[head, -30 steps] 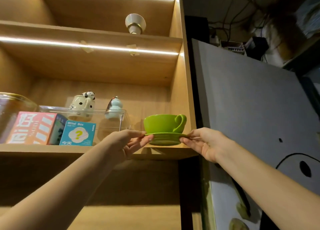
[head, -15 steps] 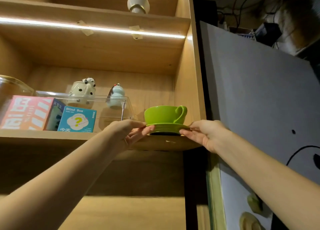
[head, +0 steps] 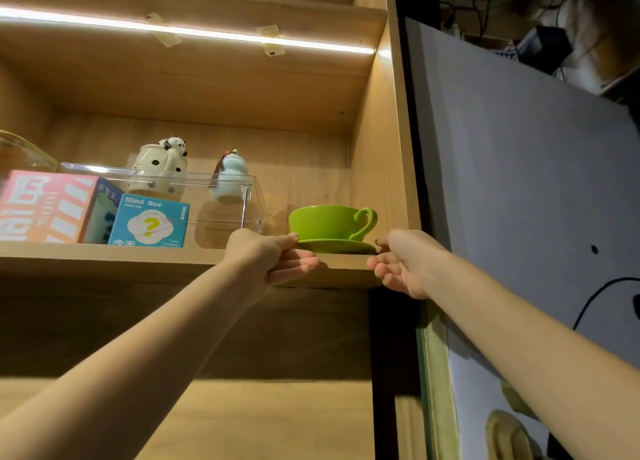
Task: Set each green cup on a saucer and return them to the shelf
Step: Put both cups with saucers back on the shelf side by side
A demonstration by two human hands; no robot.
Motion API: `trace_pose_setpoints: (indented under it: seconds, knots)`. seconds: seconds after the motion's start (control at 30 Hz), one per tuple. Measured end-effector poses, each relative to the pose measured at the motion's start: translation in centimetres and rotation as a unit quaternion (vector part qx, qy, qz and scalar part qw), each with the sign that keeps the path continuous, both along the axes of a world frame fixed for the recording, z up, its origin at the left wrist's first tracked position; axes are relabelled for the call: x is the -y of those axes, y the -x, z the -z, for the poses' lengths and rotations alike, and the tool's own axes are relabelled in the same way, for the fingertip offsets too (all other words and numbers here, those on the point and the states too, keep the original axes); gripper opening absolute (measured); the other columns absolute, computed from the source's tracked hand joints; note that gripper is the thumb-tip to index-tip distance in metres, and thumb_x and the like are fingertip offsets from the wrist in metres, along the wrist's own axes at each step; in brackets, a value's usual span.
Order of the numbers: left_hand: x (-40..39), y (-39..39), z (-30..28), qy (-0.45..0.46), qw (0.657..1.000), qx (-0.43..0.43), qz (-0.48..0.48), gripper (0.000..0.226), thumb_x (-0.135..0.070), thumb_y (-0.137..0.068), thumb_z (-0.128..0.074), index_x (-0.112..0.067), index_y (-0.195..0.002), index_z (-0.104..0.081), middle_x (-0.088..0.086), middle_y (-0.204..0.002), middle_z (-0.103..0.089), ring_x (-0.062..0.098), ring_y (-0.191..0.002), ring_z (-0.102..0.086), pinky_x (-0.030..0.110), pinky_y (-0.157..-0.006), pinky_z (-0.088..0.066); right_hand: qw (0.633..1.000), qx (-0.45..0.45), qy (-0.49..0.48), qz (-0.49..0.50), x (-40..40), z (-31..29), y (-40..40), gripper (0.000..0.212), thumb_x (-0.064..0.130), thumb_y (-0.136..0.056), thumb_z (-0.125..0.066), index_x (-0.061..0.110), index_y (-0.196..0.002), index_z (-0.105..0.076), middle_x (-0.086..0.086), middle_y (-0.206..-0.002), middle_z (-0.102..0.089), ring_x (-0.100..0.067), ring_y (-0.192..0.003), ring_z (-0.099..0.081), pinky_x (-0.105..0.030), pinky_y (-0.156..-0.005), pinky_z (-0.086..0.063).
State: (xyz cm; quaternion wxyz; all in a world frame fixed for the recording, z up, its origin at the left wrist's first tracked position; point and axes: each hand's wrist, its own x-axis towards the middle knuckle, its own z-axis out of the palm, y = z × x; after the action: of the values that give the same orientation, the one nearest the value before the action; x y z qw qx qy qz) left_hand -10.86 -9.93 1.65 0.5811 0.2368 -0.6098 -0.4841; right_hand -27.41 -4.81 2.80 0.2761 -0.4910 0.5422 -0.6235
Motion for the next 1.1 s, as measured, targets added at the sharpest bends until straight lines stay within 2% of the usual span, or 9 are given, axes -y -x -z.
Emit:
trace_pose_setpoints:
  seconds: [0.17, 0.37, 0.43, 0.5, 0.6, 0.7, 0.8, 0.93, 1.1]
  knots:
    - [0.3, 0.0, 0.2, 0.01, 1.0, 0.004, -0.007, 0.02, -0.01, -0.089, -0.051, 0.005, -0.077, -0.058, 0.011, -0.043, -0.066, 0.016, -0.038, -0.064, 0.021, -0.035, -0.051, 1.0, -0.017, 0.004, 0.014, 0.3, 0.0, 0.1, 0.039, 0.024, -0.096, -0.036, 0.001, -0.072, -0.056, -0.007, -0.06, -0.057, -0.008, -0.033, -0.047, -0.013, -0.027, -0.036]
    - [0.3, -0.6, 0.1, 0.0, 0.999, 0.029, 0.021, 0.028, -0.02, -0.091, -0.048, 0.007, -0.089, -0.057, 0.015, -0.049, -0.068, 0.018, -0.043, -0.067, 0.021, -0.037, -0.052, 0.999, -0.011, 0.01, -0.028, -0.1, 0.4, 0.4, 0.037, 0.022, -0.097, -0.034, -0.003, -0.081, -0.056, -0.012, -0.051, -0.066, -0.01, -0.028, -0.054, -0.015, -0.029, -0.042]
    - [-0.2, -1.3, 0.2, -0.021, 0.998, 0.04, 0.054, 0.037, -0.028, -0.093, -0.044, 0.008, -0.093, -0.053, 0.02, -0.058, -0.07, 0.02, -0.046, -0.068, 0.022, -0.04, -0.054, 0.998, 0.007, 0.018, -0.067, -0.7, 0.8, 0.3, 0.033, 0.022, -0.098, -0.034, -0.004, -0.105, -0.053, -0.017, -0.066, -0.071, -0.015, -0.04, -0.064, -0.019, -0.036, -0.05]
    - [-0.9, -2.1, 0.5, -0.039, 0.996, 0.029, 0.072, 0.036, -0.031, -0.092, -0.043, 0.003, -0.105, -0.045, 0.025, -0.074, -0.069, 0.024, -0.049, -0.069, 0.028, -0.043, -0.056, 0.995, 0.0, 0.031, -0.1, -1.5, 1.3, 0.3, 0.035, 0.024, -0.097, -0.034, 0.007, -0.127, -0.042, -0.021, -0.088, -0.071, -0.023, -0.064, -0.071, -0.025, -0.047, -0.057]
    - [-2.5, -3.9, 1.5, -0.01, 0.996, 0.042, 0.083, 0.041, -0.032, -0.085, -0.052, -0.012, -0.12, -0.049, 0.021, -0.086, -0.069, 0.025, -0.063, -0.072, 0.037, -0.059, -0.058, 0.989, -0.029, 0.05, -0.137, -3.2, 2.4, 0.1, 0.045, 0.027, -0.096, -0.037, 0.013, -0.138, -0.032, -0.02, -0.102, -0.067, -0.028, -0.09, -0.068, -0.037, -0.069, -0.059]
    - [-5.4, -6.1, 3.6, 0.026, 0.993, 0.062, 0.098, 0.055, -0.039, -0.065, -0.056, -0.016, -0.115, -0.056, 0.015, -0.094, -0.07, 0.023, -0.081, -0.07, 0.037, -0.073, -0.057, 0.983, -0.046, 0.084, -0.154, -5.5, 4.0, -0.9, 0.046, 0.029, -0.096, -0.039, 0.014, -0.139, -0.035, -0.016, -0.118, -0.062, -0.027, -0.101, -0.063, -0.038, -0.079, -0.055]
    - [-8.7, -8.1, 7.2, 0.069, 0.991, 0.098, 0.052, 0.051, -0.044, -0.065, -0.05, -0.024, -0.111, -0.059, 0.005, -0.108, -0.069, 0.018, -0.098, -0.067, 0.035, -0.083, -0.052, 0.977, -0.067, 0.114, -0.164, -8.2, 6.9, -2.3, 0.045, 0.032, -0.095, -0.039, 0.017, -0.137, -0.041, -0.011, -0.128, -0.057, -0.023, -0.107, -0.061, -0.033, -0.084, -0.053]
    - [-11.8, -10.8, 13.7, 0.132, 0.982, 0.109, -0.078, 0.031, -0.041, -0.081, -0.047, -0.036, -0.109, -0.058, -0.007, -0.11, -0.067, 0.01, -0.103, -0.064, 0.029, -0.086, -0.049, 0.973, -0.05, 0.135, -0.177, -10.9, 13.0, -4.7, 0.036, 0.033, -0.094, -0.04, 0.023, -0.127, -0.05, -0.003, -0.124, -0.061, -0.018, -0.107, -0.062, -0.034, -0.09, -0.052]
    - [-15.5, -14.1, 24.8, 0.074, 0.986, 0.072, -0.131, 0.03, -0.044, -0.079, -0.055, -0.036, -0.107, -0.059, -0.003, -0.111, -0.068, 0.009, -0.104, -0.064, 0.03, -0.089, -0.047, 0.981, 0.004, 0.069, -0.18, -12.7, 24.6, -7.2, 0.018, 0.028, -0.092, -0.045, 0.031, -0.103, -0.059, -0.001, -0.112, -0.068, -0.016, -0.102, -0.066, -0.03, -0.087, -0.052]
